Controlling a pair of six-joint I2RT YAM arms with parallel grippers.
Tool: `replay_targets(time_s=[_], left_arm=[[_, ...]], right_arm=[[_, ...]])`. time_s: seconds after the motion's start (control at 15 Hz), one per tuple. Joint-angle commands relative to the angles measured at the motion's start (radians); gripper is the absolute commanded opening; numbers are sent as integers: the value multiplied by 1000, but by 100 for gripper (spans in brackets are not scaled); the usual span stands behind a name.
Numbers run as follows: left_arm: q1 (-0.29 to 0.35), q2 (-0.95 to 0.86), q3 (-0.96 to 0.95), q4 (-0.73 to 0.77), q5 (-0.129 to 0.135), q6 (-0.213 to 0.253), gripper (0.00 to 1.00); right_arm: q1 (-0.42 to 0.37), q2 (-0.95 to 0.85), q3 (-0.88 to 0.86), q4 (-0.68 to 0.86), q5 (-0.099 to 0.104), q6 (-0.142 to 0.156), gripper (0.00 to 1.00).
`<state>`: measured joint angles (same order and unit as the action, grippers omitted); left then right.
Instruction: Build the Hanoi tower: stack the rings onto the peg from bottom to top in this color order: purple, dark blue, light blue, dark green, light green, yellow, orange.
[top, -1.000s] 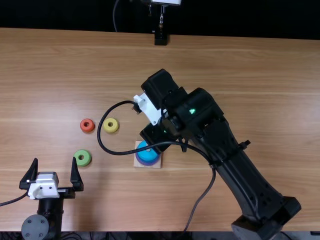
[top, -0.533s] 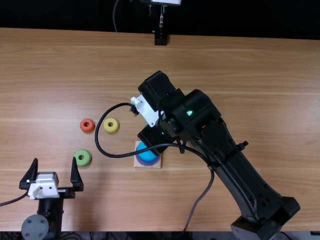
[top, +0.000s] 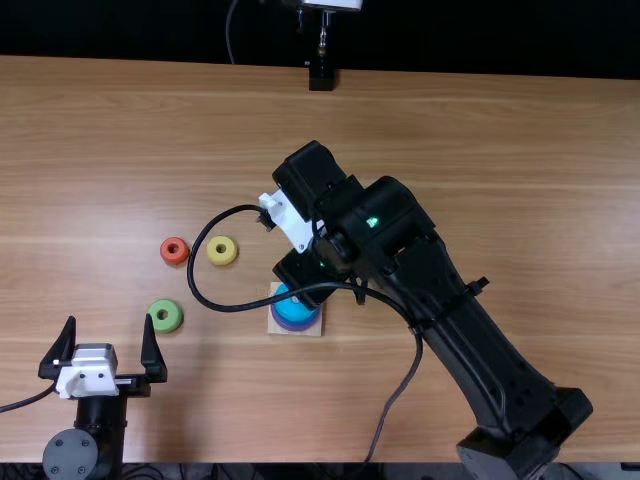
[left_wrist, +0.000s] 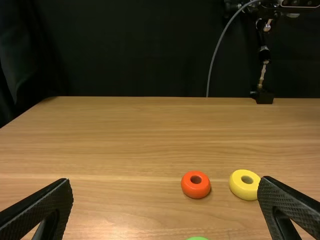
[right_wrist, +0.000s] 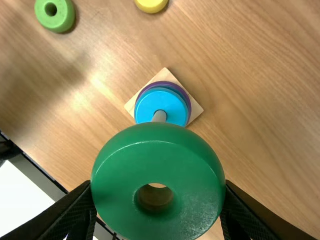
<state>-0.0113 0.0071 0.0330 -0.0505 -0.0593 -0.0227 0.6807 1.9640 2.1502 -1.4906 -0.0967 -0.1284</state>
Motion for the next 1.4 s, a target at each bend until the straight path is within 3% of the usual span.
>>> replay_targets(time_s=[0.0, 1.33], left_arm=[[10, -7, -33, -40, 17, 12, 100], [10, -7, -33, -40, 17, 12, 100]], right_arm=[[10, 15, 34, 2, -10, 3, 0], [33, 44, 33, 2, -10, 7, 0]])
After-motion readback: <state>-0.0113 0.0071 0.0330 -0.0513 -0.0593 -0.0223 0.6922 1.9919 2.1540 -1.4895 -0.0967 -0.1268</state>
